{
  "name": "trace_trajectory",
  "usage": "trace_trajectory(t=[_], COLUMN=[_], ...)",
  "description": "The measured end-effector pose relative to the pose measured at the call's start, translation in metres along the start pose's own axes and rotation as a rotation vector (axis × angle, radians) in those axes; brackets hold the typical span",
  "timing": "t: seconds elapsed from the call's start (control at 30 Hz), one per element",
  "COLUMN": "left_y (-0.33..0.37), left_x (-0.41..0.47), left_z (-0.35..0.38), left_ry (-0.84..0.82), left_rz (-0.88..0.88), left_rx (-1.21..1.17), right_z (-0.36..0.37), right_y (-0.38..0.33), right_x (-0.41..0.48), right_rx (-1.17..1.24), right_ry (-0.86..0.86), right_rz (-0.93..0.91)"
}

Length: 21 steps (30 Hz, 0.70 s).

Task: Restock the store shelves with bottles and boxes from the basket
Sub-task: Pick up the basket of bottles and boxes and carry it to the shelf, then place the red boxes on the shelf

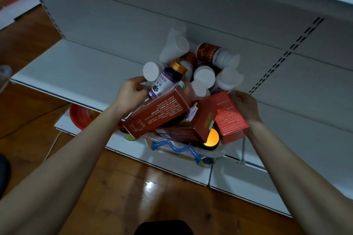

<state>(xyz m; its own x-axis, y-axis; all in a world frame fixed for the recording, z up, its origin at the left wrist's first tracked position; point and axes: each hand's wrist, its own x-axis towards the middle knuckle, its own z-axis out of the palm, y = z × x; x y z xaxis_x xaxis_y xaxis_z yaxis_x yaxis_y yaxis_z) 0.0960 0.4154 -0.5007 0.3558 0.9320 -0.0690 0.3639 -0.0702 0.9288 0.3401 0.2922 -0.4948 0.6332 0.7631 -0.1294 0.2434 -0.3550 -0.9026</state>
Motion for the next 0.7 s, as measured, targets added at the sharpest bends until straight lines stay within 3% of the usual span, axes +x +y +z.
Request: trace_trajectory(t=[0.4, 0.57, 0.7], left_y=[0.005, 0.01, 0.029], left_x=[-0.008, -0.015, -0.056], left_z=[-0.003, -0.014, -0.033], left_ry=[-0.035, 0.006, 0.161], left_rz=[-0.128, -0.238, -0.002], left_rx=[-0.049, -0.07, 0.072], right_z=[0.0, -0.006, -0.029], right_y=[-0.002, -0.01, -0.024], right_x=[-0.001, -0.008, -0.028], right_rx=[0.004, 0.169, 0.099], right_ry=[0.019, -0.078, -0.027], right_rz=[0.09, 0.28, 0.287])
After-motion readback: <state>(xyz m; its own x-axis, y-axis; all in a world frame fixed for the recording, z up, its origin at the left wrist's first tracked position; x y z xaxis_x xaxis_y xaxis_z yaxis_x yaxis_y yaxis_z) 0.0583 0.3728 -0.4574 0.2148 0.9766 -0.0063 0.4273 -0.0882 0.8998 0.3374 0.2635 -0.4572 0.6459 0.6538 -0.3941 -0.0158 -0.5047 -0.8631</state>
